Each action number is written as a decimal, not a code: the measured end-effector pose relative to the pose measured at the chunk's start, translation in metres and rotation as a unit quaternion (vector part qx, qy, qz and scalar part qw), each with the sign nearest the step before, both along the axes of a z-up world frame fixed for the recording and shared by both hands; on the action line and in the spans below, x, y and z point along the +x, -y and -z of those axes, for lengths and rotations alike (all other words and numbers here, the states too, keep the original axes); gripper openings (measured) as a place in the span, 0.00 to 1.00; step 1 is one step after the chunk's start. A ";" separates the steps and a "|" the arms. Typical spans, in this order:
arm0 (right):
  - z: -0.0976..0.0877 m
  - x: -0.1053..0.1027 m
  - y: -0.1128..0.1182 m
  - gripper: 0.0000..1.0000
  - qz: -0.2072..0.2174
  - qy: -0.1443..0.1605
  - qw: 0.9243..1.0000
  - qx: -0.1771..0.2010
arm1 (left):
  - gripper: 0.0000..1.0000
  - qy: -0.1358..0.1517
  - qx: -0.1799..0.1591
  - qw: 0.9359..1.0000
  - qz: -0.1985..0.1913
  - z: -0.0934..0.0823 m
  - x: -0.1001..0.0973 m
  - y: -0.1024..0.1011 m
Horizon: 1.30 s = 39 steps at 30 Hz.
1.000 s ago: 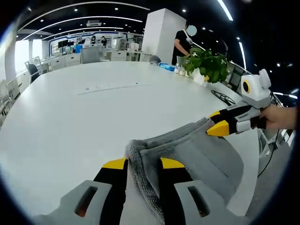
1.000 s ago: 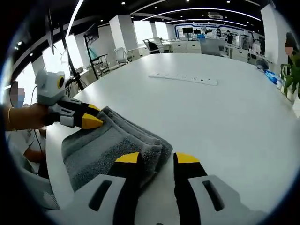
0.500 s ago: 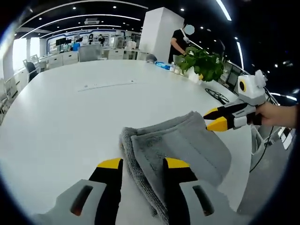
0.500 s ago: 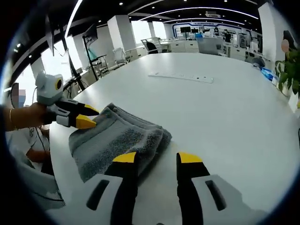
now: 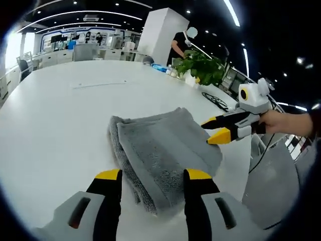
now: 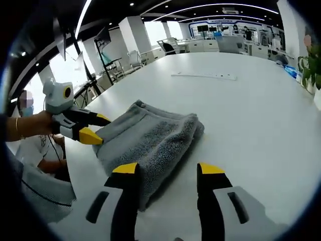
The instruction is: Fold the towel on the table until its edges align and the towel forms a compact rectangular stack.
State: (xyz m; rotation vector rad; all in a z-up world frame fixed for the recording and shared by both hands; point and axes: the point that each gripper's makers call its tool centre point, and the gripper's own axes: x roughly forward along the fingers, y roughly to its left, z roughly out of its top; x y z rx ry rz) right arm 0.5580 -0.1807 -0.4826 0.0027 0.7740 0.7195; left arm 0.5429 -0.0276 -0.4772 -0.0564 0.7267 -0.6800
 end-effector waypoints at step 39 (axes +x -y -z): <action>0.019 -0.042 -0.001 0.42 -0.027 -0.019 0.999 -0.009 | 0.42 -0.032 0.063 0.997 0.027 0.035 -0.027 0.009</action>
